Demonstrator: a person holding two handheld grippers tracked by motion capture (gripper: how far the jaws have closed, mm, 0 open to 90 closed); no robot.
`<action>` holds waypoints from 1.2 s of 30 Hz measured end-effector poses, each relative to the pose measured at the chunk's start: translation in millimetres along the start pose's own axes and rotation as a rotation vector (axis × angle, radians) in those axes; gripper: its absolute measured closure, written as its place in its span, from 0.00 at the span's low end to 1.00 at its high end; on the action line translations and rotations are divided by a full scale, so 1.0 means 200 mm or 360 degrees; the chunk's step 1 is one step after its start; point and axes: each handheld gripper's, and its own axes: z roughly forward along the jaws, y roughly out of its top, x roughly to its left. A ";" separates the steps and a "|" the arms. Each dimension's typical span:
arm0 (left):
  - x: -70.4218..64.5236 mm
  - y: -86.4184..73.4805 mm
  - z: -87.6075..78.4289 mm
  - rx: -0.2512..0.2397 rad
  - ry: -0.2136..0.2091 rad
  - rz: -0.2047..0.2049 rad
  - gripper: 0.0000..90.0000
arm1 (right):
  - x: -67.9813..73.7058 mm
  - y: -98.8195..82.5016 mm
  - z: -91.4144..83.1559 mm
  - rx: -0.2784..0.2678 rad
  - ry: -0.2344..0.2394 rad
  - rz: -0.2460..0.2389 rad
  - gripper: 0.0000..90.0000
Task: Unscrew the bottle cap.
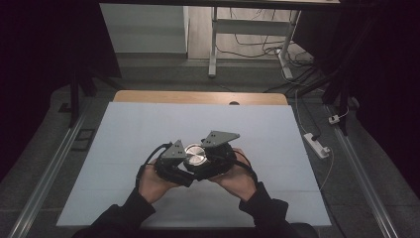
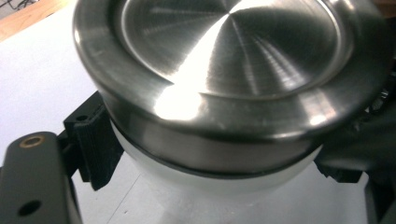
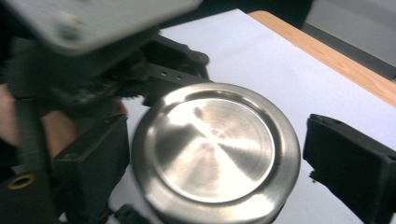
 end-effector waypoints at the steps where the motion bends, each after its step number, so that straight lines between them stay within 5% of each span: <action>1: 0.00 0.00 0.00 0.0000 0.0000 0.0000 0.17 | 0.00 0.00 0.00 -0.0002 0.0010 0.0000 0.13; 3: 0.00 0.00 0.00 -0.0002 -0.0003 0.0004 0.17 | -0.01 -0.01 0.00 -0.0014 0.0068 0.0008 0.20; 6: 0.01 0.00 -0.01 -0.0009 -0.0086 0.0039 0.17 | -0.01 -0.01 0.00 -0.0012 0.0100 -0.0028 0.20; 11: 0.03 -0.01 -0.02 -0.0025 -0.0249 0.0087 0.17 | -0.04 -0.01 -0.02 -0.0017 0.0281 -0.0078 0.21; 13: 0.03 -0.01 -0.02 -0.0040 -0.0383 0.0138 0.17 | -0.08 -0.02 -0.03 -0.0044 0.0471 -0.0117 0.20; 14: 0.03 -0.01 -0.02 -0.0040 -0.0383 0.0138 0.17 | -0.08 -0.02 -0.03 -0.0044 0.0471 -0.0117 0.20; 16: 0.03 -0.01 -0.03 -0.0061 -0.0470 0.0172 0.17 | -0.11 -0.04 -0.05 -0.0100 0.0690 -0.0156 0.20; 18: 0.02 -0.01 -0.02 -0.0067 -0.0503 0.0195 0.17 | -0.13 -0.06 -0.05 -0.0119 0.0785 -0.0125 0.20; 20: 0.01 -0.01 -0.02 -0.0073 -0.0464 0.0174 0.17 | -0.14 -0.06 -0.05 -0.0122 0.0774 -0.0110 0.16; 21: 0.02 -0.01 -0.02 -0.0072 -0.0426 0.0164 0.17 | -0.13 -0.04 -0.06 -0.0132 0.0668 -0.0084 0.05; 22: 0.02 -0.01 -0.03 -0.0069 -0.0385 0.0144 0.17 | -0.13 -0.04 -0.06 -0.0132 0.0668 -0.0084 0.05; 23: 0.03 -0.01 -0.03 -0.0071 -0.0312 0.0105 0.17 | -0.14 -0.03 -0.09 -0.0121 0.0557 -0.0047 0.03; 25: 0.04 -0.01 -0.04 -0.0073 -0.0281 0.0087 0.17 | -0.14 -0.02 -0.09 -0.0115 0.0509 -0.0040 0.03; 28: 0.04 -0.01 -0.04 -0.0065 -0.0155 0.0031 0.17 | -0.10 0.00 -0.10 -0.0072 0.0293 -0.0002 0.03; 33: 0.03 -0.01 -0.03 -0.0032 -0.0035 -0.0015 0.17 | -0.02 0.00 -0.05 -0.0045 0.0148 0.0006 0.05; 36: 0.01 -0.01 -0.02 -0.0025 -0.0023 0.0001 0.17 | 0.01 0.00 -0.02 -0.0038 0.0052 0.0000 0.10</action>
